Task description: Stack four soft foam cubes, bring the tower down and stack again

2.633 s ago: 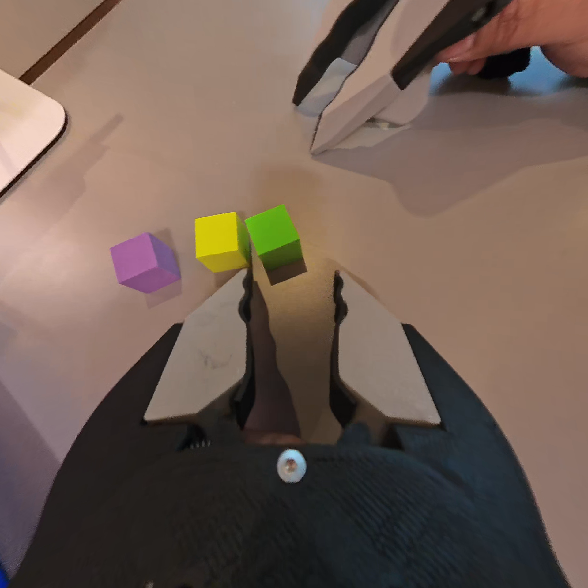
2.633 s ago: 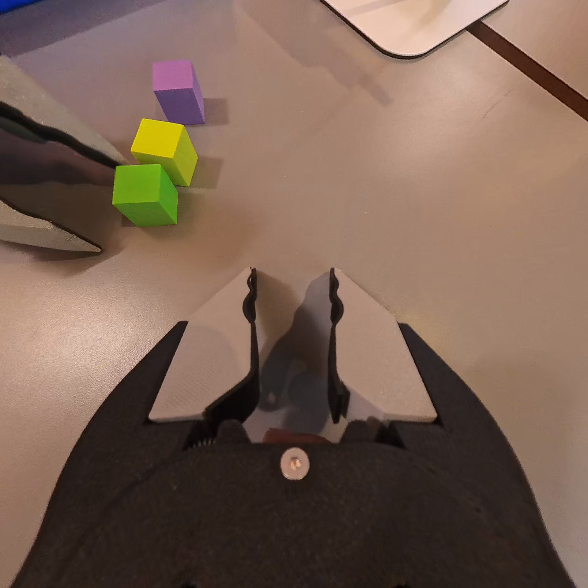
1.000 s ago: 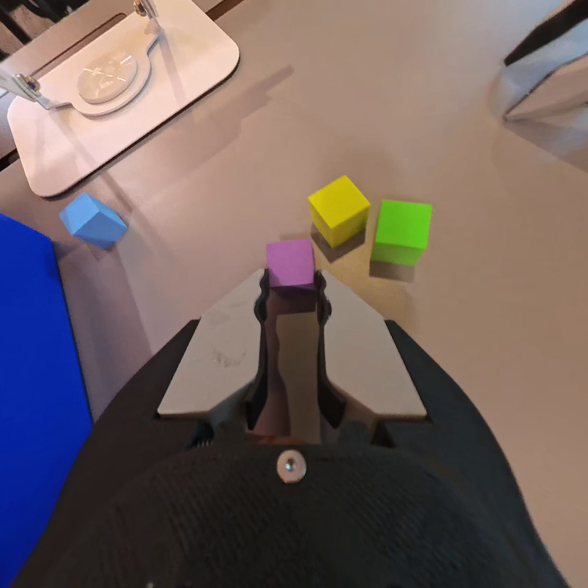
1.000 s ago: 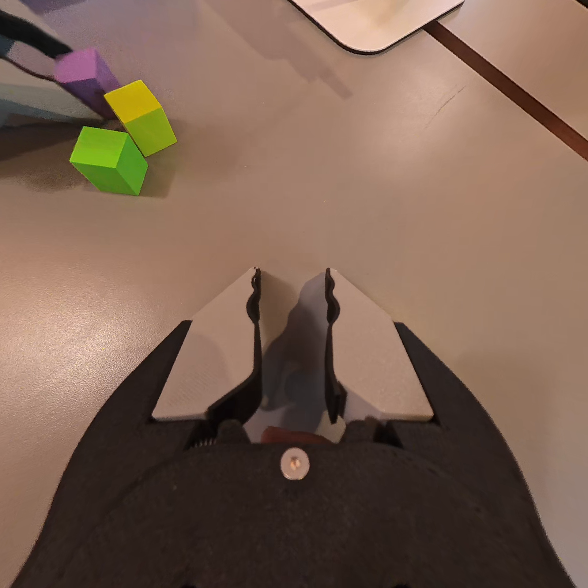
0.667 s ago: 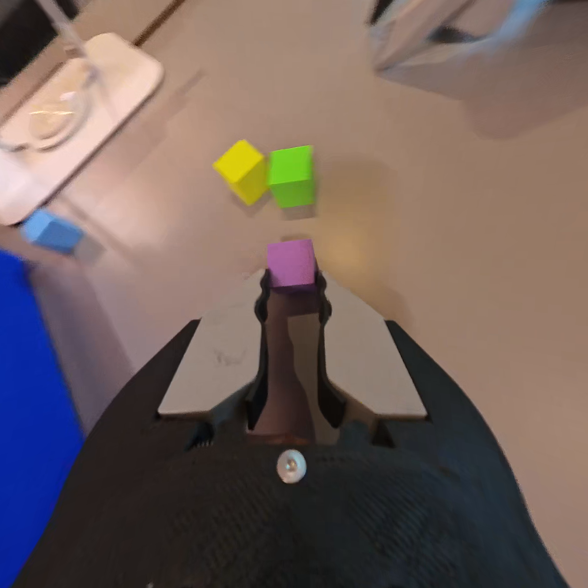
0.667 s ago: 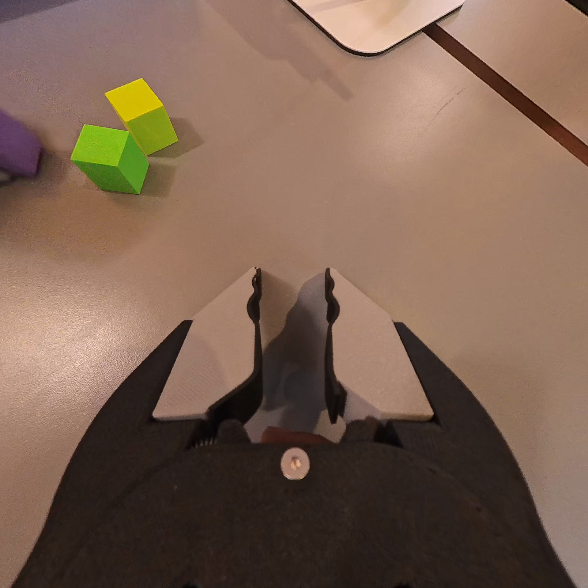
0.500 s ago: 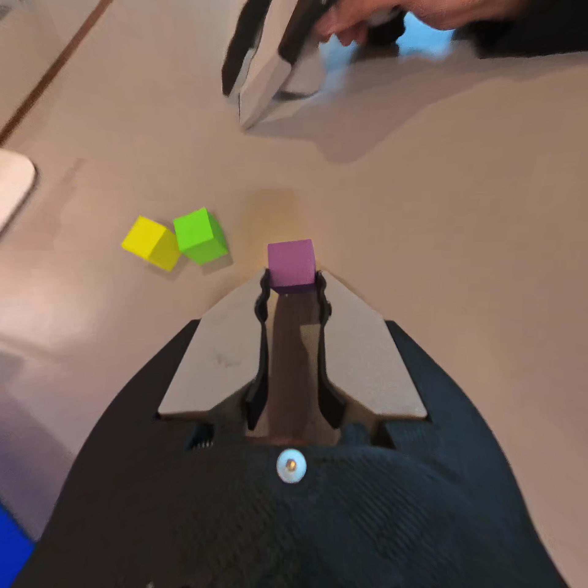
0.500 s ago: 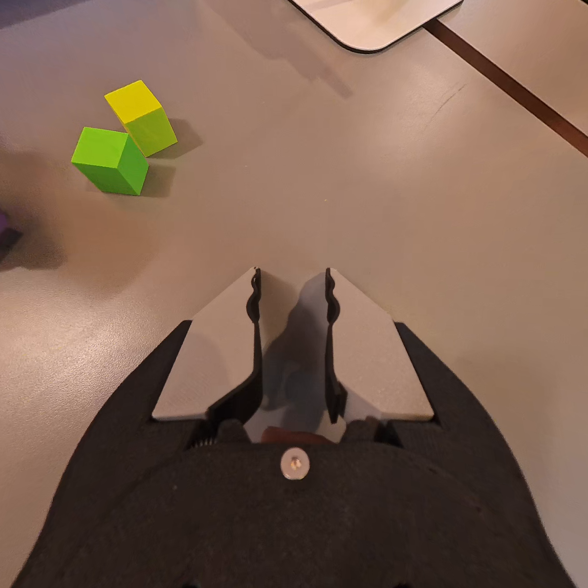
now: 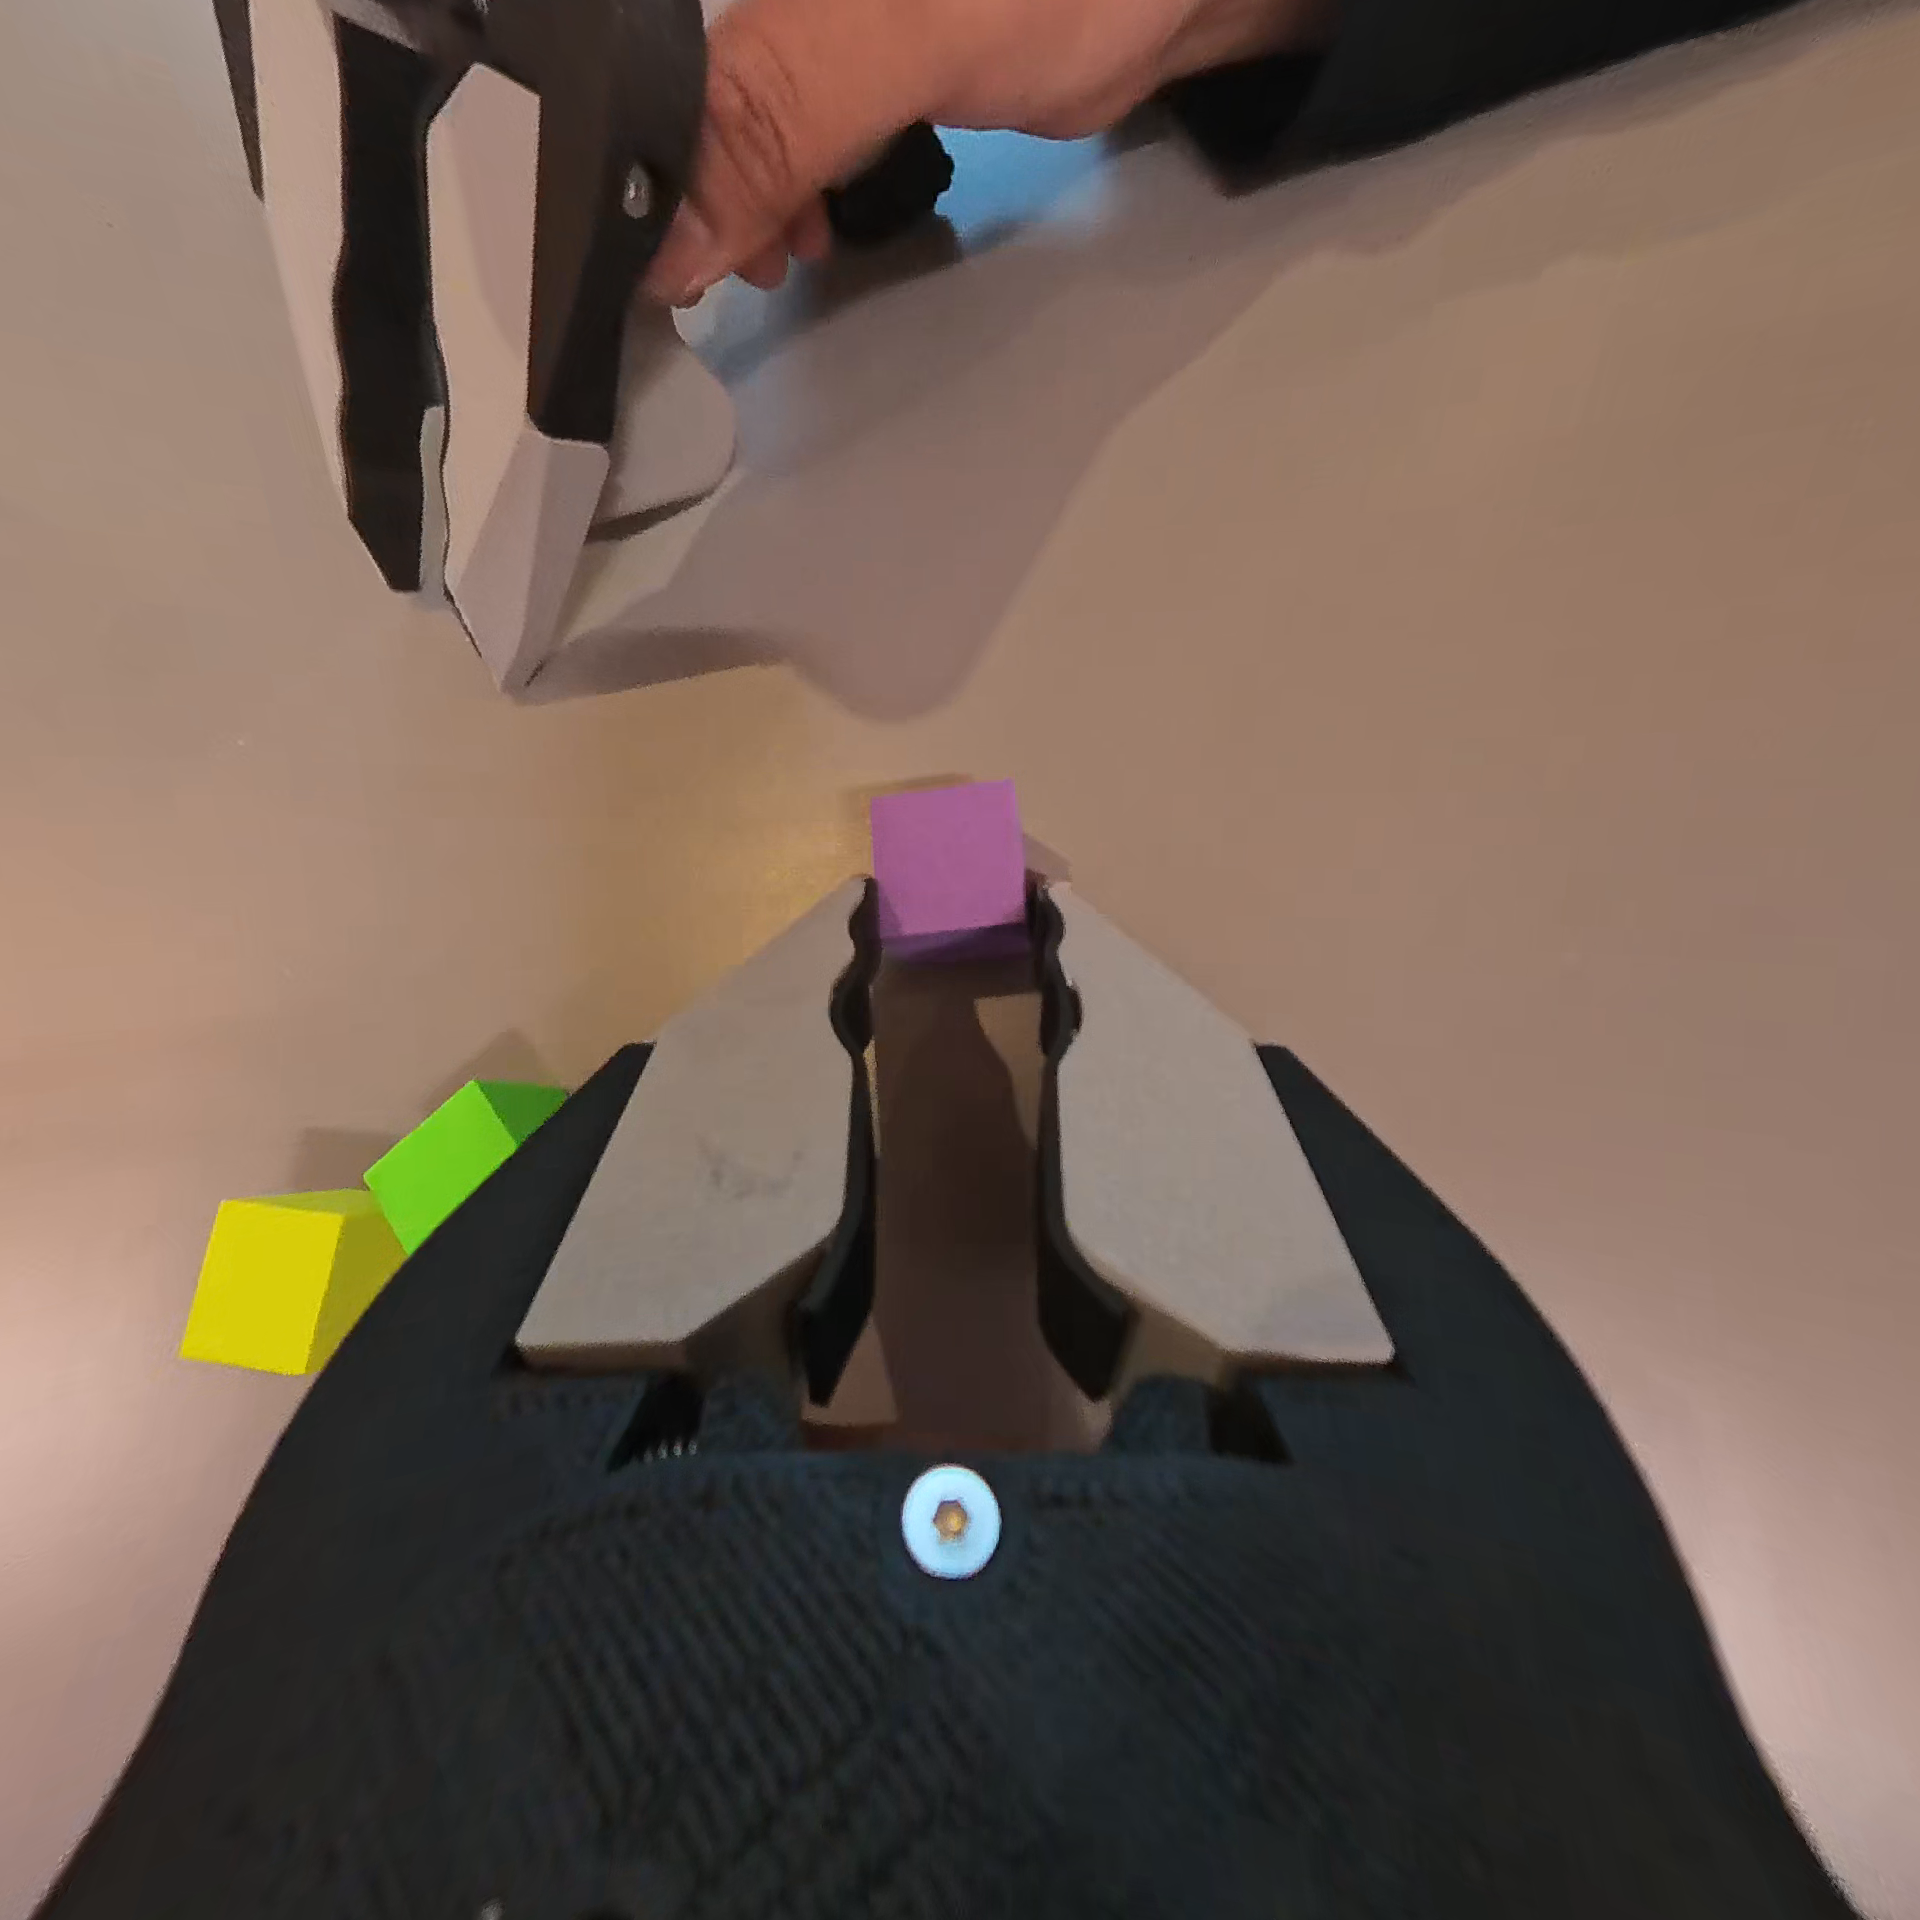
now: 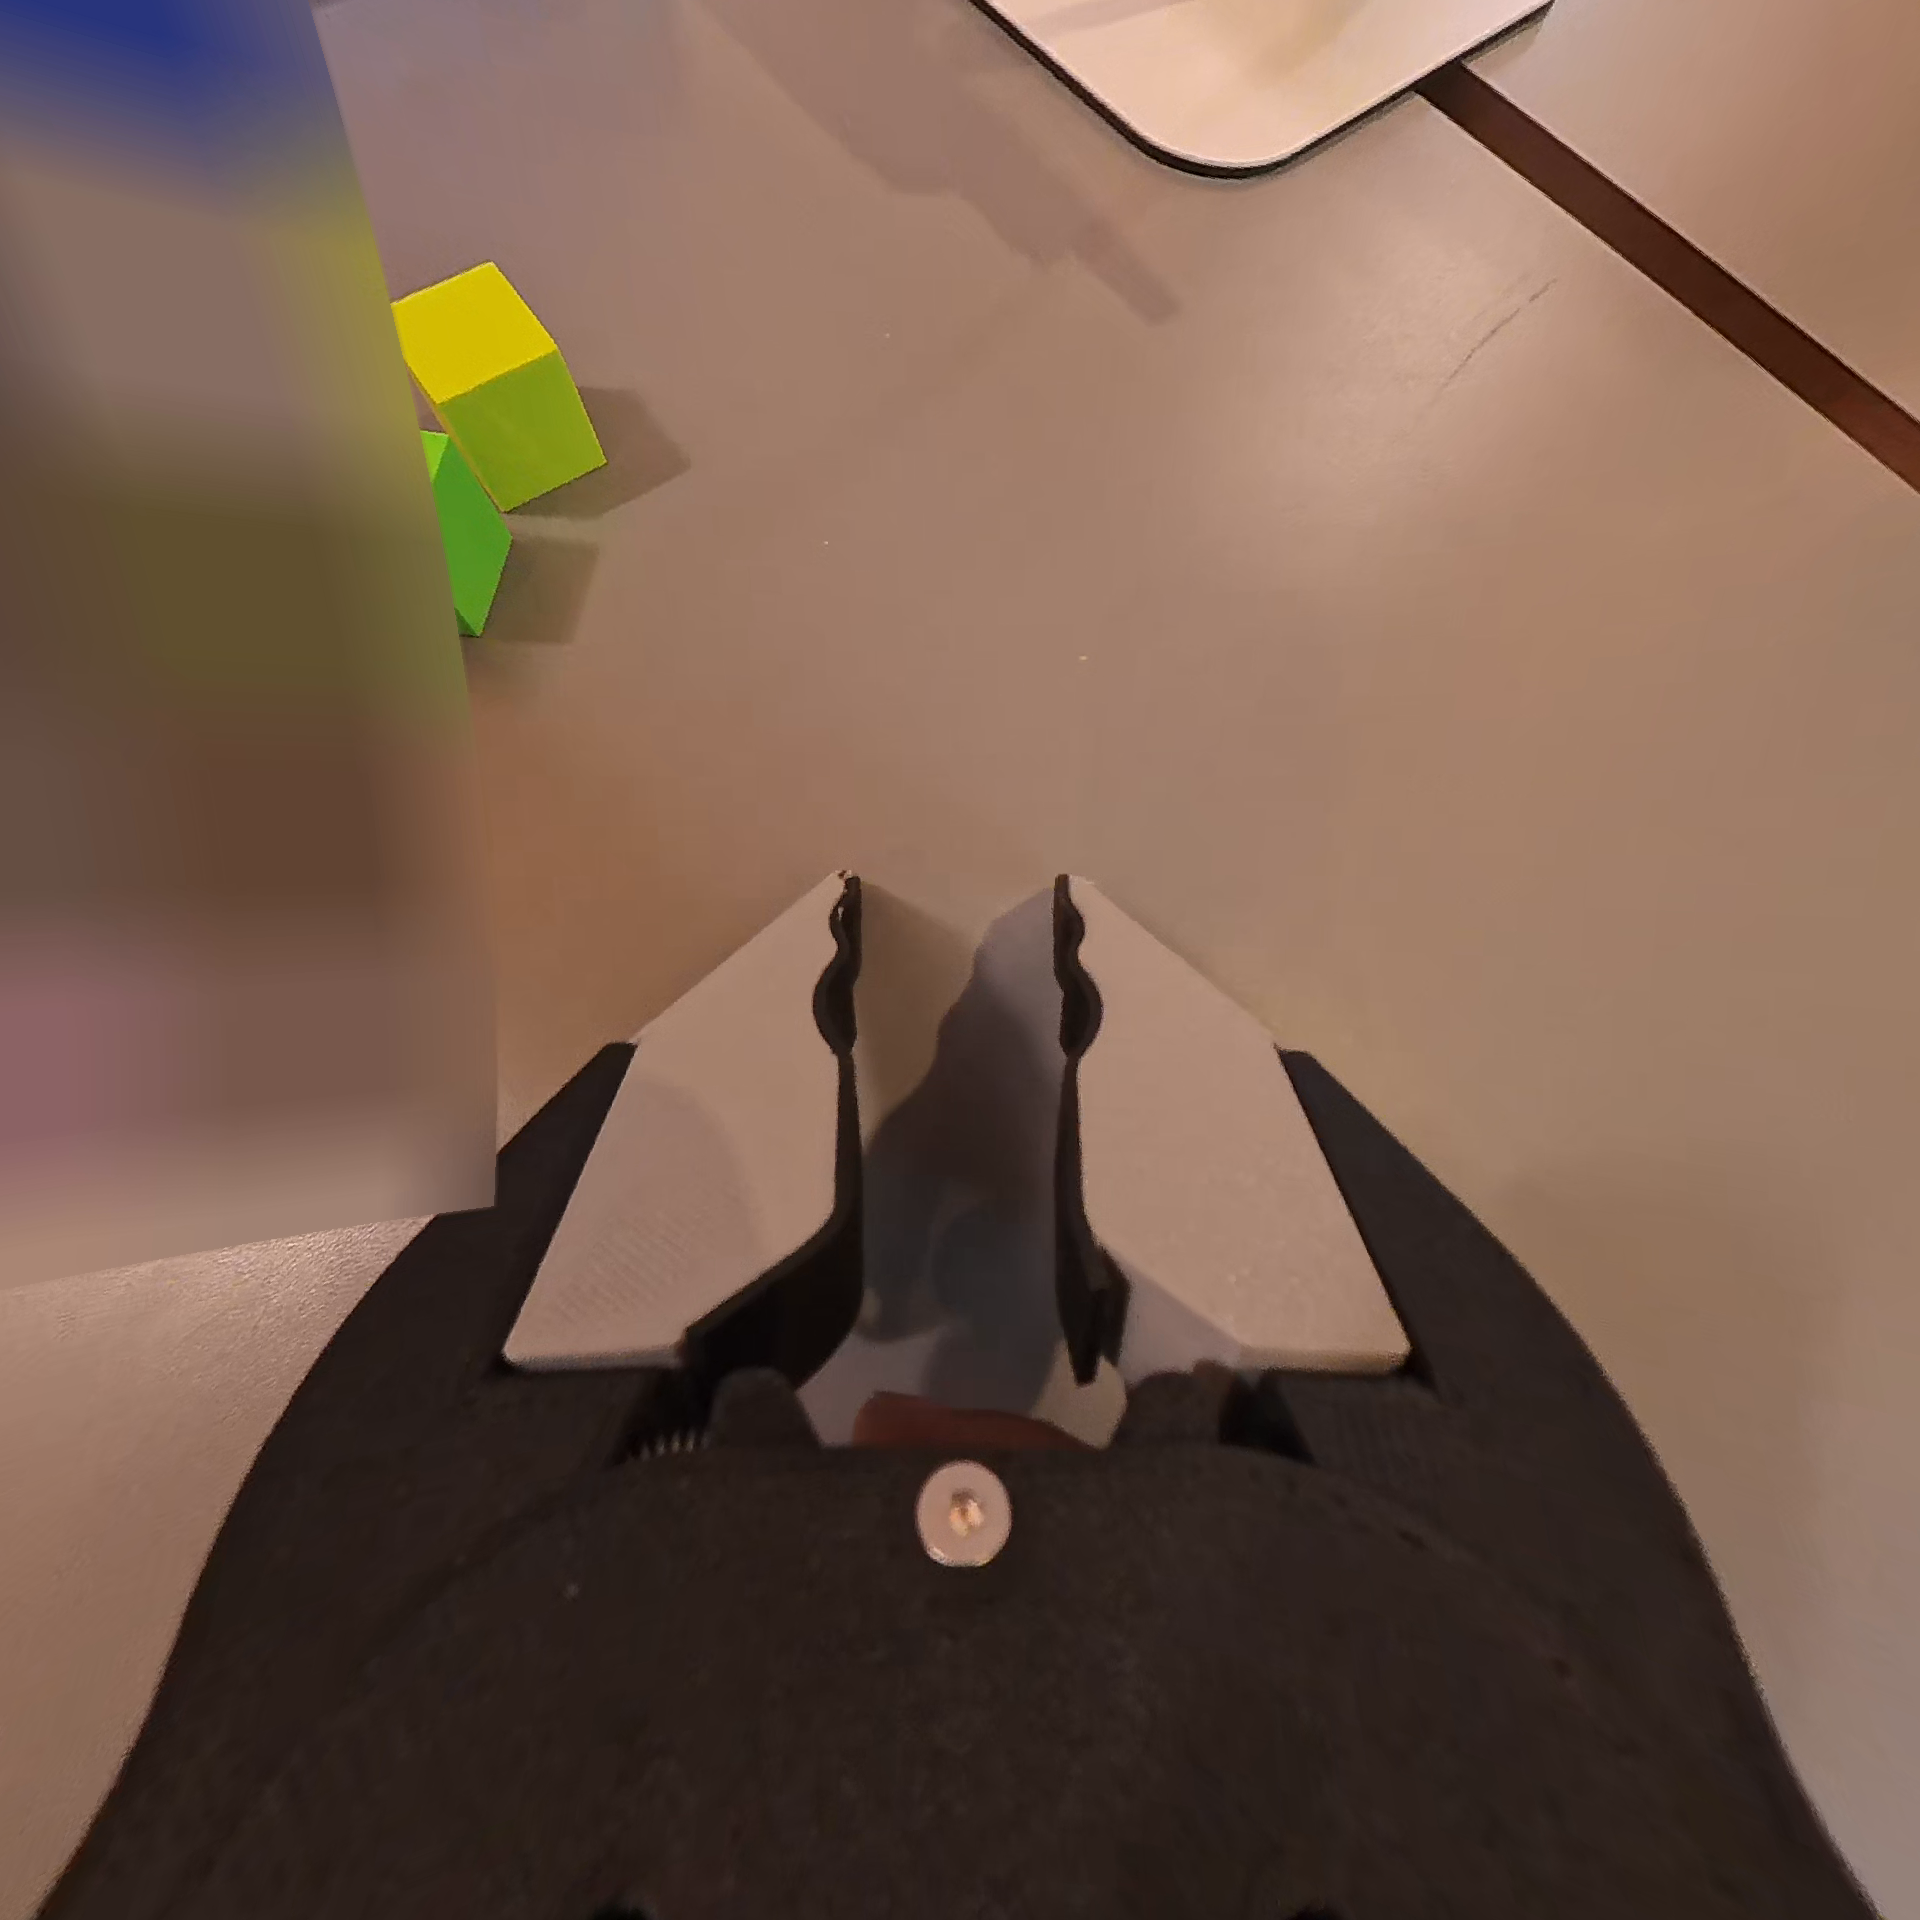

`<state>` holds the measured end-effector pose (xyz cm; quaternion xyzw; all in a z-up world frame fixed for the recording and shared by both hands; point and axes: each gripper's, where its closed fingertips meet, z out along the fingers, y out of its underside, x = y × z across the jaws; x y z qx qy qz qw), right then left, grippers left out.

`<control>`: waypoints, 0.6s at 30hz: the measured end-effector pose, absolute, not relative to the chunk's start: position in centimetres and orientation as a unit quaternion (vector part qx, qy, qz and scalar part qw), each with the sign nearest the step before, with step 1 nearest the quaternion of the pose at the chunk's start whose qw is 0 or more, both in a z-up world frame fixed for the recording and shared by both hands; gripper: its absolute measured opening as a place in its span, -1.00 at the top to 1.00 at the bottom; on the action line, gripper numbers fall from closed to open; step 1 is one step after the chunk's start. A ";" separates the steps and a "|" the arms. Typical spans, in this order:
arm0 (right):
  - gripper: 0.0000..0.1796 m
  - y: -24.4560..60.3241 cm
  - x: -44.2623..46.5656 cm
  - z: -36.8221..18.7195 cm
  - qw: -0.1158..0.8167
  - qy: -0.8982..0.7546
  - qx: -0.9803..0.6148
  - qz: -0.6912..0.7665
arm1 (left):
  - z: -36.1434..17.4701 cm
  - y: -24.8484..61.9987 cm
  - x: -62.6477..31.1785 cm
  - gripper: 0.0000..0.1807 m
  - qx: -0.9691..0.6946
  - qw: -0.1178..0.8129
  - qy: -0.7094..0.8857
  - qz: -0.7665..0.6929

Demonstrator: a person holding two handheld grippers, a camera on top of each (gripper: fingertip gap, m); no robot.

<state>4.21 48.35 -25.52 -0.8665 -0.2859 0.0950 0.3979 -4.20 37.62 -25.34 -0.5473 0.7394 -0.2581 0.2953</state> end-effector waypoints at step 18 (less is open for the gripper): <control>0.60 48.1 4.0 -25.4 0.404 -0.290 -0.864 0.082 | -21.4 41.1 -6.8 0.40 -0.587 0.418 0.633 -0.284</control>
